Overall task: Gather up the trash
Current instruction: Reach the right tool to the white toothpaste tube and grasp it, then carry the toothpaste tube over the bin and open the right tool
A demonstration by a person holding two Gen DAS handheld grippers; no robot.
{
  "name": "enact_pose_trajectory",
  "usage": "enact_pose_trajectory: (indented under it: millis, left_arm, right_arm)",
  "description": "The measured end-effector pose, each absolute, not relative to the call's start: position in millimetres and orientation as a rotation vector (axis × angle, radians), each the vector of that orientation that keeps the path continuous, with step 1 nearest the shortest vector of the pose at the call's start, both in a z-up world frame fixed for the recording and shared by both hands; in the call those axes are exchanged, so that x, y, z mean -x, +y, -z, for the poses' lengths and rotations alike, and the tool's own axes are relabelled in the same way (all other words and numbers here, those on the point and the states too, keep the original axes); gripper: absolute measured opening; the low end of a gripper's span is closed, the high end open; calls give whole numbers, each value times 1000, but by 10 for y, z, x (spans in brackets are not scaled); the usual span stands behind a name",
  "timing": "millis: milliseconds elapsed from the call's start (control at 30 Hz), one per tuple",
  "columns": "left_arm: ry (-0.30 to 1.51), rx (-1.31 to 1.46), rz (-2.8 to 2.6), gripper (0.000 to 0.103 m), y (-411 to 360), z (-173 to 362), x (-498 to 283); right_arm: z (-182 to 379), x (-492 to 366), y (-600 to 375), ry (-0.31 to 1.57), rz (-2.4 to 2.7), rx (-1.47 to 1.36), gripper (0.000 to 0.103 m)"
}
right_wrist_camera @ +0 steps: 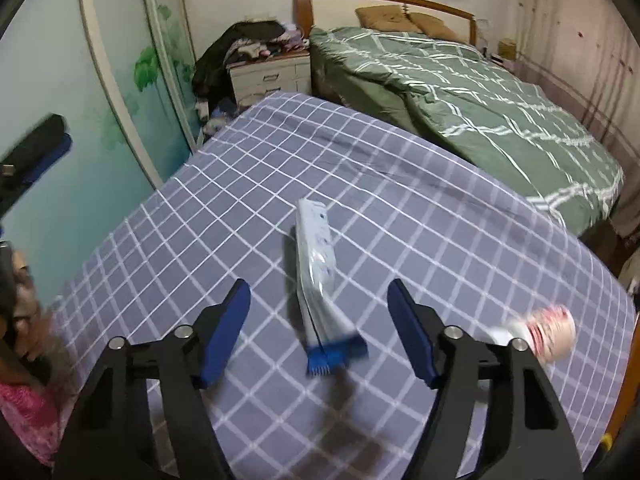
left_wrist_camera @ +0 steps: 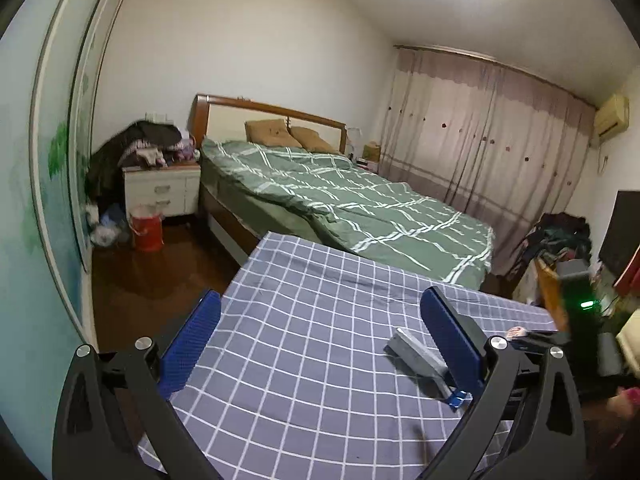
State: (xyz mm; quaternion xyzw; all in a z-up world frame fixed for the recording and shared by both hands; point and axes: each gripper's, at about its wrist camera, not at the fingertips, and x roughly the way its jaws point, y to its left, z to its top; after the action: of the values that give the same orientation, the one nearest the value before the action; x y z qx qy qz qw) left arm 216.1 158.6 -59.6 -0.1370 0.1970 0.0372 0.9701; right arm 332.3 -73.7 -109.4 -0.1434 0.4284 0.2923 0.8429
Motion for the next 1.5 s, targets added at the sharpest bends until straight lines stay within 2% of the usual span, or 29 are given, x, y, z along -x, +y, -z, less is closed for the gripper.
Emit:
enact_pose_trajectory:
  millis: [233, 433, 500, 967, 1233, 1500]
  left_arm:
    - [409, 289, -65, 98, 1570, 625, -2182]
    - [419, 289, -54, 98, 1543, 638, -2195]
    - [422, 288, -51, 98, 1541, 639, -2197]
    - [442, 262, -41, 98, 1469, 689, -2257]
    - [459, 238, -25, 98, 1383, 728, -2300]
    - [474, 210, -10, 98, 1307, 761, -2331]
  right_arm:
    - [1327, -3600, -506, 945, -582, 340, 63]
    - [1446, -3690, -487, 975, -567, 328, 41]
    - [1453, -3685, -516, 977, -564, 322, 25]
    - [935, -3205, -1282, 875, -566, 114, 25]
    - [674, -2861, -2438, 766, -330, 19, 25]
    - [972, -2686, -4012, 809, 42, -143, 25]
